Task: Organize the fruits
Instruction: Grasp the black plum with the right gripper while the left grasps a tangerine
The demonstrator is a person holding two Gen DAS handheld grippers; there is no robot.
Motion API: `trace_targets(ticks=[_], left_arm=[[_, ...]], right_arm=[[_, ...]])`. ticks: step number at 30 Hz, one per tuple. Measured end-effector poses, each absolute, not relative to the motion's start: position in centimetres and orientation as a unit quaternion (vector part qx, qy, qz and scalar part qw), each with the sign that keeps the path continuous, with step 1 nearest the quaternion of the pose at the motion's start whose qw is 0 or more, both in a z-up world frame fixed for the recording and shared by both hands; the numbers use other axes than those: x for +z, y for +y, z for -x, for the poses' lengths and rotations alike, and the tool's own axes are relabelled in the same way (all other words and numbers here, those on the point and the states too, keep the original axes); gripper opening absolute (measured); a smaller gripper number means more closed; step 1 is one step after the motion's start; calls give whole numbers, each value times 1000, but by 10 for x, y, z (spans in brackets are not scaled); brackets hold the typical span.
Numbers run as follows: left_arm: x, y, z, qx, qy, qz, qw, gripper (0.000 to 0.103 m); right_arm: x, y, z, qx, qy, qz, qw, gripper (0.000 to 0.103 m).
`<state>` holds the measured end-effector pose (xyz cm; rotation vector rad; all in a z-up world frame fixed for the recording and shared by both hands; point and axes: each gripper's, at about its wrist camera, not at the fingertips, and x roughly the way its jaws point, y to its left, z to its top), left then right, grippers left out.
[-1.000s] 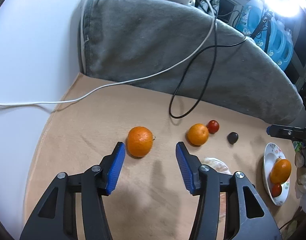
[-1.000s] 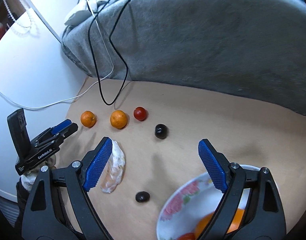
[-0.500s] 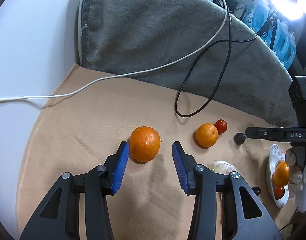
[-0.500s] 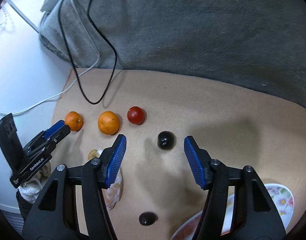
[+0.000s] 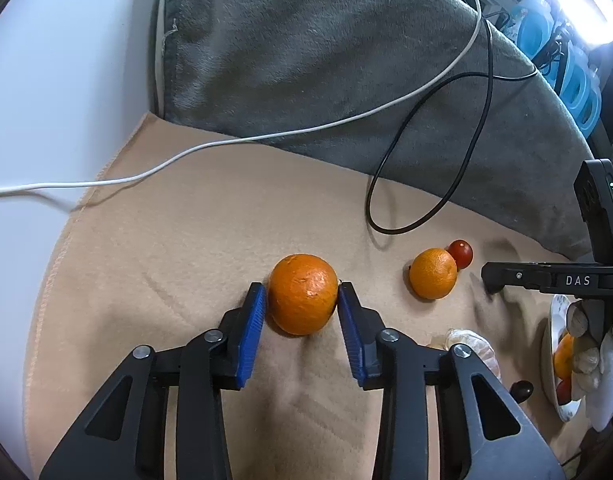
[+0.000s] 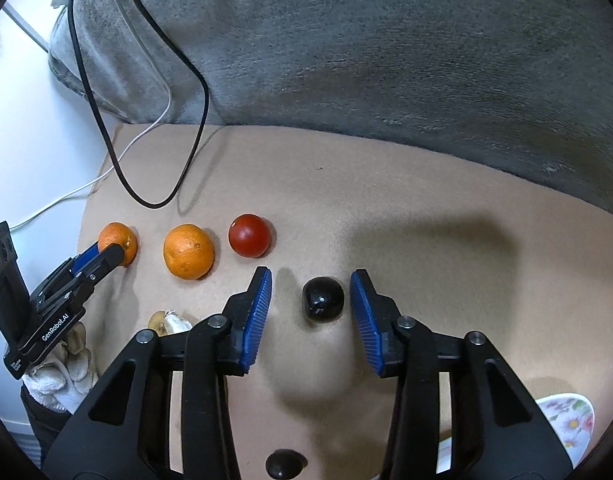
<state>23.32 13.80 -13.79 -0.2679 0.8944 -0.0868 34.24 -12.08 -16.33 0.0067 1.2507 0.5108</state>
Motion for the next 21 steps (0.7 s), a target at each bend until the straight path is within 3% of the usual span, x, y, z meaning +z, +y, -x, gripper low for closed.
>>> trace_targets(ticks=[11,21], left_arm=[[-135,135,-230,-34,426,118,896,33],[-128,131,-221,-37,420,121,899,32]], right_arm=[[-167,-117,-344,221,576,18,787,22],[-159,-124,-337,228,570,7,790,22]])
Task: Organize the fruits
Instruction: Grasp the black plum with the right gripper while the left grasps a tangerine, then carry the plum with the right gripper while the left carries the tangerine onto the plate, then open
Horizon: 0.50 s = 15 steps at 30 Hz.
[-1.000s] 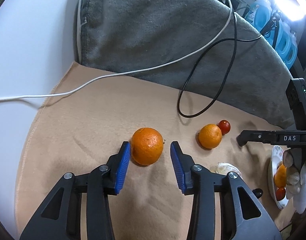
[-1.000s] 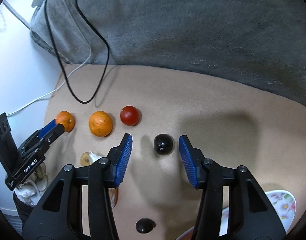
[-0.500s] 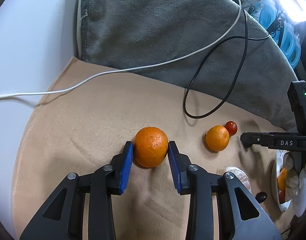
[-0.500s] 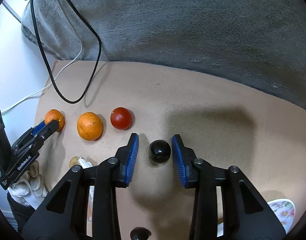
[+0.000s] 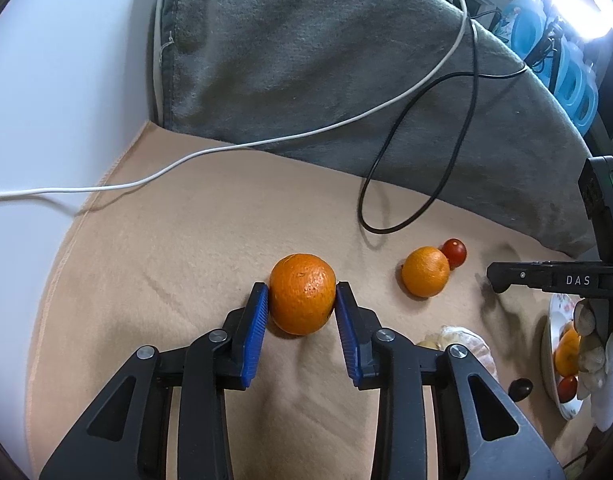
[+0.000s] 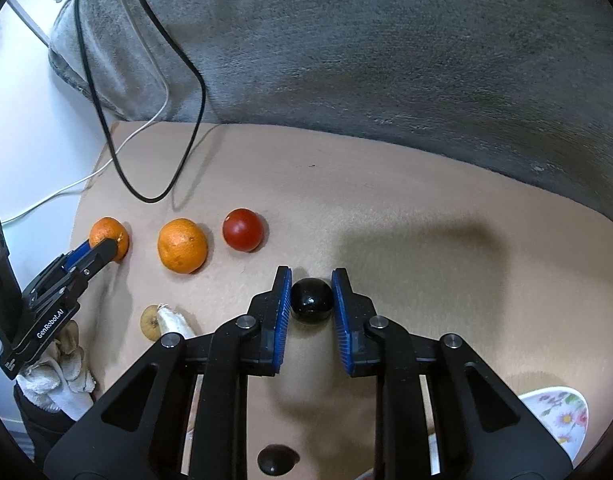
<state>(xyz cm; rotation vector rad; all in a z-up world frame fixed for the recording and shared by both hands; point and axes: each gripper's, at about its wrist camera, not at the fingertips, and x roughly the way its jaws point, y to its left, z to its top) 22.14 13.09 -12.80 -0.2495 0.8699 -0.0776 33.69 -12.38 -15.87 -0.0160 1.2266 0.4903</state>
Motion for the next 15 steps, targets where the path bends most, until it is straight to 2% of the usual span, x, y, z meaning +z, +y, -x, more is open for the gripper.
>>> trace_targets(ticks=[15], left_arm=[[-97,97,-194,-64,395,116,909,32]], right_arm=[[-116,-162,-301,247,543,-3,803,21]])
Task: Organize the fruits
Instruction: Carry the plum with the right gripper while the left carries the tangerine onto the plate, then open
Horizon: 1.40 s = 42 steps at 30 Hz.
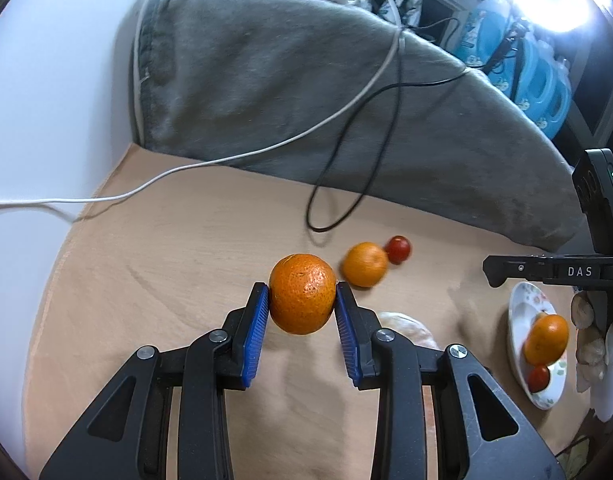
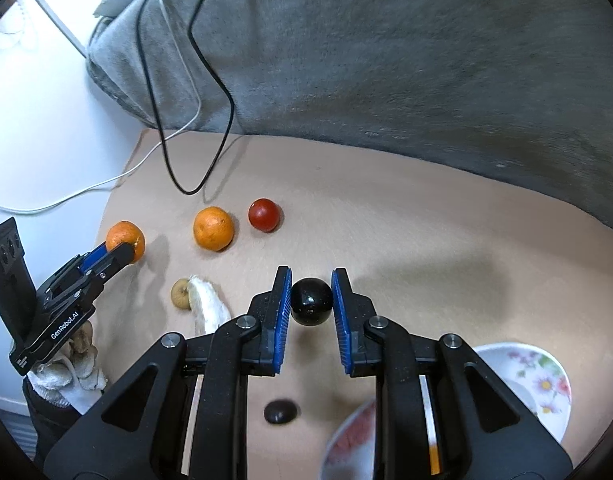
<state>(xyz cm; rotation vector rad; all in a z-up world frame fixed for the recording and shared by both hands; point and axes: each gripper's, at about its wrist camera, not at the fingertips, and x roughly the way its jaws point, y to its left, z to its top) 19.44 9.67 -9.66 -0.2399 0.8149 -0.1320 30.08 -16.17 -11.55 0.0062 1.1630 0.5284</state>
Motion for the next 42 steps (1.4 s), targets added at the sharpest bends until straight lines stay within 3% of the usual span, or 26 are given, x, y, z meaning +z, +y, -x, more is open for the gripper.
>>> trace_targets(ticks=[19,42], left_arm=[[-75,9,-174,-148,377,97,909,32],[-86,-93,-161,-238,398,67,884,32]], right_arm=[[-68,-248,-245,239,485,0,841,21],[-88,-328,-239,192,493,-32,848,21]])
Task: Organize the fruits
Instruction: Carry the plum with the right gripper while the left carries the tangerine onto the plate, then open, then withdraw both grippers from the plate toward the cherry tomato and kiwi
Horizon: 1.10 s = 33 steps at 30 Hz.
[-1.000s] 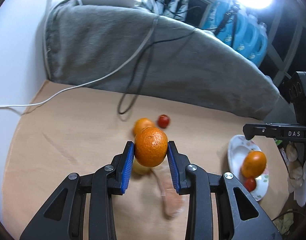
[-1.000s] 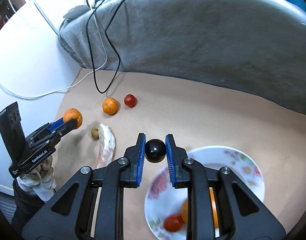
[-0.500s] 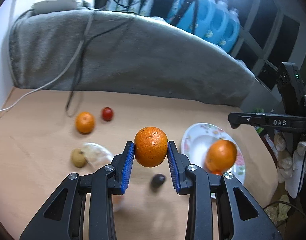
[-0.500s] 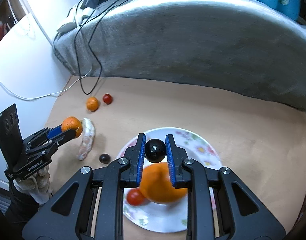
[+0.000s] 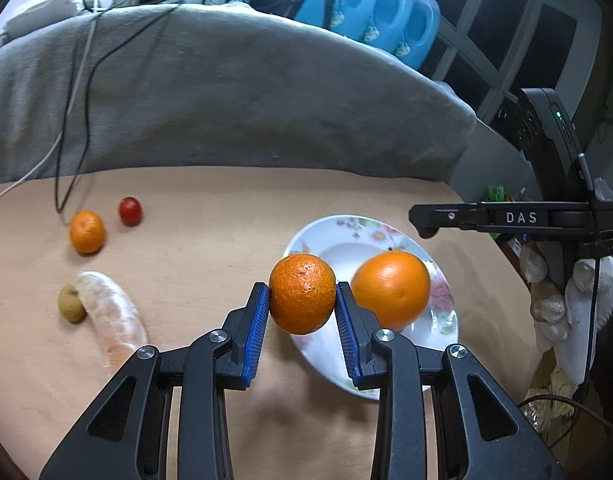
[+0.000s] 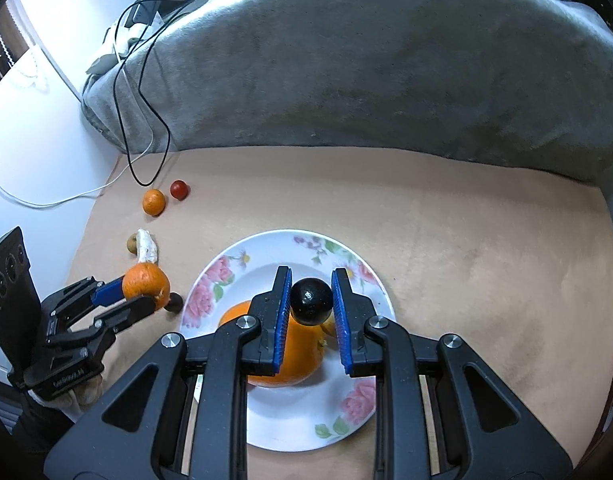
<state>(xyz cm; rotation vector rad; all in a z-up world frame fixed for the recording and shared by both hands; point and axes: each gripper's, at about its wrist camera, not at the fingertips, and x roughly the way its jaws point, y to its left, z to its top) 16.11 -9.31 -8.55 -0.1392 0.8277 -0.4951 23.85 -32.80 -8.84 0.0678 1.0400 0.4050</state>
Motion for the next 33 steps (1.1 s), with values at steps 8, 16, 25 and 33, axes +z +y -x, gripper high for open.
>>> trace_targets(ticks=[8,16,25,33], left_arm=[[-89,-109,-160,-249,403,57,879,32],[-88,-115,-160,-255,406,55,876,33],[-86,-120,-158,-259,401,45,877,50],[-81,-117,-157,-247,392,38,885,58]], right_arm=[[-95,-339,-234,189,498,-38,846,21],[-101,-347,-229,182,502,-38,845,22],[-100,-349,-226,189,502,-41,843,61],[-88,-345,-220,197,485,-35,851,67]])
